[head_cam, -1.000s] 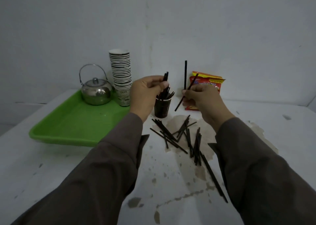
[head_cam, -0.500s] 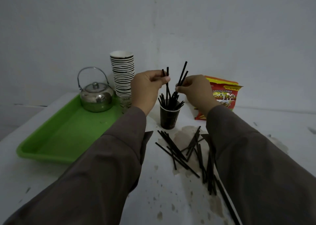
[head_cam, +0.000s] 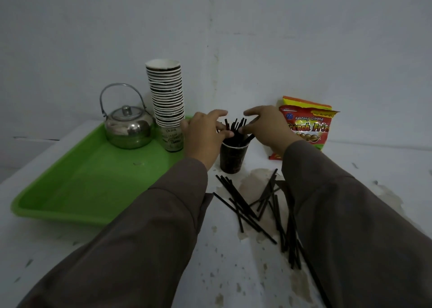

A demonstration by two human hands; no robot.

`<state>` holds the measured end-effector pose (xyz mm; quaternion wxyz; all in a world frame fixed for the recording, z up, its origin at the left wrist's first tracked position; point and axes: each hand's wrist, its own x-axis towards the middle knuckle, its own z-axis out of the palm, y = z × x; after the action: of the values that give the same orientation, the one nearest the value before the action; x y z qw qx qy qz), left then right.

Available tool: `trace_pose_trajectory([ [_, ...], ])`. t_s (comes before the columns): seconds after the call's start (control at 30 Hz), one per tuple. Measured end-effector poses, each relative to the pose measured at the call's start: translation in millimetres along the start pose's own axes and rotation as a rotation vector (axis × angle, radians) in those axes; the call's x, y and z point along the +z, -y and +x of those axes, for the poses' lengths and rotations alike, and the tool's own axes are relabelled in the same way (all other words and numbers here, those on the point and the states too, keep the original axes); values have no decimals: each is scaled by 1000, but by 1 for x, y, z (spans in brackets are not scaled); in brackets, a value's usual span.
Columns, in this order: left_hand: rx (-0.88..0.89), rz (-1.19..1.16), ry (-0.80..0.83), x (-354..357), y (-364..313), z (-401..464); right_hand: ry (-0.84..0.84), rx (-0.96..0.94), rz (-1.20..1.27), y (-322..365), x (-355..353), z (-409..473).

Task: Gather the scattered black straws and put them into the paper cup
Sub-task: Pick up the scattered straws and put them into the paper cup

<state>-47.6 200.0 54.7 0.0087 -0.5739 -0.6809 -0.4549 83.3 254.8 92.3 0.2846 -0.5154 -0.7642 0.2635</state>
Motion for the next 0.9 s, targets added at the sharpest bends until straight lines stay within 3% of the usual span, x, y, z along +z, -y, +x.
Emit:
trace_pose_trajectory([
  [0.27, 116, 81, -69, -16, -13, -1, -165, -88, 64, 5, -12, -12],
  [0.4, 119, -57, -97, -32, -25, -18, -221, -71, 157, -6, -22, -36],
  [0.63, 172, -184, 44, -21, -38, -91, -200, 31, 208, -48, -16, -107],
  [0.9, 162, -141, 196, 15, -39, -157, -167, 186, -46, -90, -19, -169],
])
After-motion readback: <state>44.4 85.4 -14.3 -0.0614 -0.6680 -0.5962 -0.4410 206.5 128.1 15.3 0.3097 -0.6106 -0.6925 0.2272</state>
